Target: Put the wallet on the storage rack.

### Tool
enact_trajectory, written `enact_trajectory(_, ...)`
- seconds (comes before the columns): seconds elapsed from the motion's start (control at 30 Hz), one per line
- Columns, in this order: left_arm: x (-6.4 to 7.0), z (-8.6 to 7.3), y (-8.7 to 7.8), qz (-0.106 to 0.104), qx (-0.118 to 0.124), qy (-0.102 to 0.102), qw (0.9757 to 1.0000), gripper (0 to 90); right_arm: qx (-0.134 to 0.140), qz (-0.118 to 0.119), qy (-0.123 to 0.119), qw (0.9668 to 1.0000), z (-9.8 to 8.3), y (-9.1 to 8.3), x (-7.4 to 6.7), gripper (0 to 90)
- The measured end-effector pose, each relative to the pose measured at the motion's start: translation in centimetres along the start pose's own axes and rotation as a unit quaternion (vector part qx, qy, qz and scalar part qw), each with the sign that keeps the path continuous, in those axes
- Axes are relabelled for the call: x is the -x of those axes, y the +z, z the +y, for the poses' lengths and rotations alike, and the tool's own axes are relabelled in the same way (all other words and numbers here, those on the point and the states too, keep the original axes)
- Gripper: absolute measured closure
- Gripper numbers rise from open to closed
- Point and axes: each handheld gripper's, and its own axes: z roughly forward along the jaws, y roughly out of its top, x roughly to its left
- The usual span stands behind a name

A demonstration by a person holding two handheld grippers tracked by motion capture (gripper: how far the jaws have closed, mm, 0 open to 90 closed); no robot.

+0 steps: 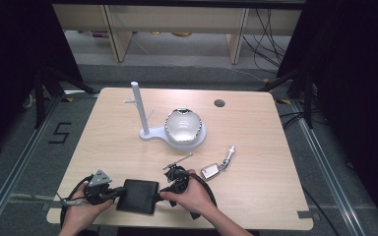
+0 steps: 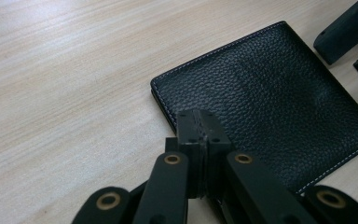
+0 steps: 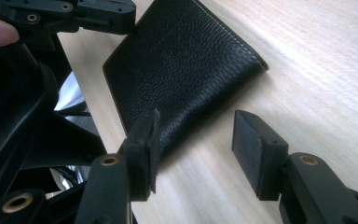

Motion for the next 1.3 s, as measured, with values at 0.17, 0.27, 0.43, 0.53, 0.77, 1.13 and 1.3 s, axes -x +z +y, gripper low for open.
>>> enact_trajectory(0.17,0.0,0.1,0.0,0.000,-0.004,0.000,1.0000,88.6,-0.002,0.003,-0.010,0.9999,0.3,0.6,-0.2,52.5)
enact_trajectory(0.27,0.0,0.0,0.0,0.001,-0.001,0.001,1.0000,88.7,-0.005,-0.004,0.000,1.0000,0.3,0.6,-0.4,52.5)
enact_trajectory(0.43,0.0,0.1,-0.1,0.002,-0.010,0.009,0.9999,88.6,-0.007,-0.007,0.012,0.9999,0.3,0.6,-0.3,52.8)
enact_trajectory(0.53,0.0,0.0,-0.1,0.003,-0.010,0.008,0.9999,88.7,-0.010,-0.010,0.018,0.9997,0.4,0.8,-0.3,52.8)
enact_trajectory(0.77,0.1,0.0,-0.1,0.009,-0.008,0.010,0.9999,89.0,-0.008,-0.007,0.012,0.9999,0.4,0.9,-0.2,53.0)
enact_trajectory(1.13,0.3,0.0,0.0,0.012,-0.009,0.001,0.9999,89.2,0.006,0.014,0.040,0.9991,0.5,1.2,-0.4,53.3)
enact_trajectory(1.3,0.4,-0.1,0.0,0.016,-0.008,0.007,0.9998,89.3,0.010,-0.001,0.044,0.9990,0.8,1.2,-0.4,53.6)
